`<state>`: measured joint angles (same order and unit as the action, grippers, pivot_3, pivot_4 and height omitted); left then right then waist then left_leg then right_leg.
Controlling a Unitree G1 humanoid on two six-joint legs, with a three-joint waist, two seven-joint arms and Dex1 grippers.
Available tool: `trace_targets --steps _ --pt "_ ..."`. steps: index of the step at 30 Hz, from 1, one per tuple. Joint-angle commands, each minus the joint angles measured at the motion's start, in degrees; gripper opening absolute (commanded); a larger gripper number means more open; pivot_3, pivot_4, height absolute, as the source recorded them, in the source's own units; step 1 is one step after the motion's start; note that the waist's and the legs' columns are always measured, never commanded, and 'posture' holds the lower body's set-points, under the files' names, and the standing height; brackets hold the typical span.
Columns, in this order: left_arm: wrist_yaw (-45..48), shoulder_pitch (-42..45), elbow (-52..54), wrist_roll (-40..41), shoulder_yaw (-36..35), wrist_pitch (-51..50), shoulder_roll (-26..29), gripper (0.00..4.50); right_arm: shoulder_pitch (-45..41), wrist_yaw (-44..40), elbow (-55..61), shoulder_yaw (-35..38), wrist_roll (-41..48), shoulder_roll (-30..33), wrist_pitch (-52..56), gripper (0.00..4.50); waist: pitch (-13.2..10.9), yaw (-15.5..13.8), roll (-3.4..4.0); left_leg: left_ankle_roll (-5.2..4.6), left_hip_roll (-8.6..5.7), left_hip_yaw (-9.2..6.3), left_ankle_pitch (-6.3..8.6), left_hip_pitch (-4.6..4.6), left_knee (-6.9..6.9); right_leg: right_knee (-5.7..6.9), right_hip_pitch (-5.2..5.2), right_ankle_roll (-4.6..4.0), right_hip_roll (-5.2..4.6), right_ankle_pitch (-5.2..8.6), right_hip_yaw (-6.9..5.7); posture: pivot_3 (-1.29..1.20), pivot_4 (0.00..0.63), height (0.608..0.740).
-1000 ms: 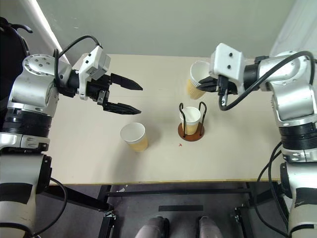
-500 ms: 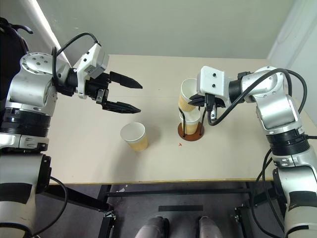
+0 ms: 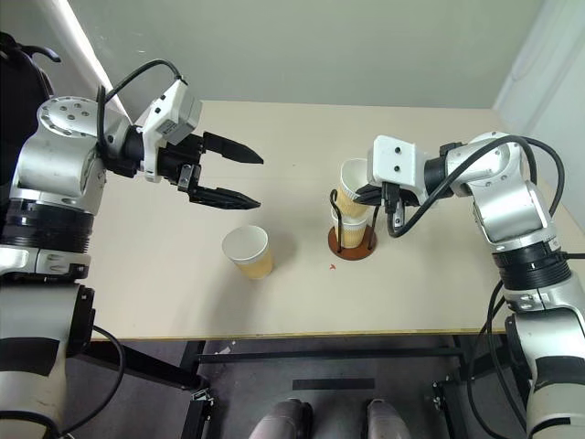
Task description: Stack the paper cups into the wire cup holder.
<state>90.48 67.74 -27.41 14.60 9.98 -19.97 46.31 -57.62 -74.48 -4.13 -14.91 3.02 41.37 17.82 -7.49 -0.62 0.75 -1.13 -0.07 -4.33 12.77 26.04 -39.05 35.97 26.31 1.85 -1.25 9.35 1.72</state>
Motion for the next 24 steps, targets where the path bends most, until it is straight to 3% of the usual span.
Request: trace_targets --steps 1,6,16,19,24 --pt "1.30 1.18 1.21 0.47 -1.66 0.11 0.57 4.50 -0.14 -0.45 1.58 -0.70 -1.00 0.57 -1.53 0.04 0.00 0.01 0.00 0.00 0.00 0.00 0.00 0.00 0.00 0.00 0.00 0.00 0.00 0.00 0.00 0.00 0.150 0.740" --pt "1.05 0.69 2.04 0.67 -1.83 -0.31 0.73 4.50 -0.22 1.14 0.03 -1.95 -2.89 -0.65 -2.78 0.04 0.00 0.03 0.00 0.00 0.00 0.00 0.00 0.00 0.00 0.00 0.00 0.02 0.00 -0.01 0.00 0.00 0.150 0.740" --pt "0.49 0.19 2.27 0.45 -1.96 -0.25 0.60 4.50 -3.26 6.59 -0.93 3.62 1.44 -5.66 3.20 3.35 0.00 0.09 0.00 0.00 0.00 -0.01 -0.01 0.00 0.00 0.01 0.01 0.03 0.00 -0.03 -0.01 0.00 0.150 0.740" --pt "1.22 -0.97 3.87 0.61 -1.60 0.12 1.88 4.50 -3.01 5.86 2.86 7.78 7.32 -4.95 10.10 3.35 0.00 0.01 0.00 0.01 -0.01 -0.01 -0.01 0.03 0.00 -0.02 0.01 -0.01 0.00 -0.01 -0.01 0.00 0.150 0.740" --pt "2.02 -6.83 10.70 0.02 4.11 6.50 10.29 4.50 -0.94 6.10 6.60 10.29 10.40 -2.16 13.52 3.35 0.00 0.30 0.00 0.09 0.00 0.00 -0.05 0.01 0.04 -0.06 0.02 -0.23 0.03 0.13 0.00 0.00 0.150 0.740"
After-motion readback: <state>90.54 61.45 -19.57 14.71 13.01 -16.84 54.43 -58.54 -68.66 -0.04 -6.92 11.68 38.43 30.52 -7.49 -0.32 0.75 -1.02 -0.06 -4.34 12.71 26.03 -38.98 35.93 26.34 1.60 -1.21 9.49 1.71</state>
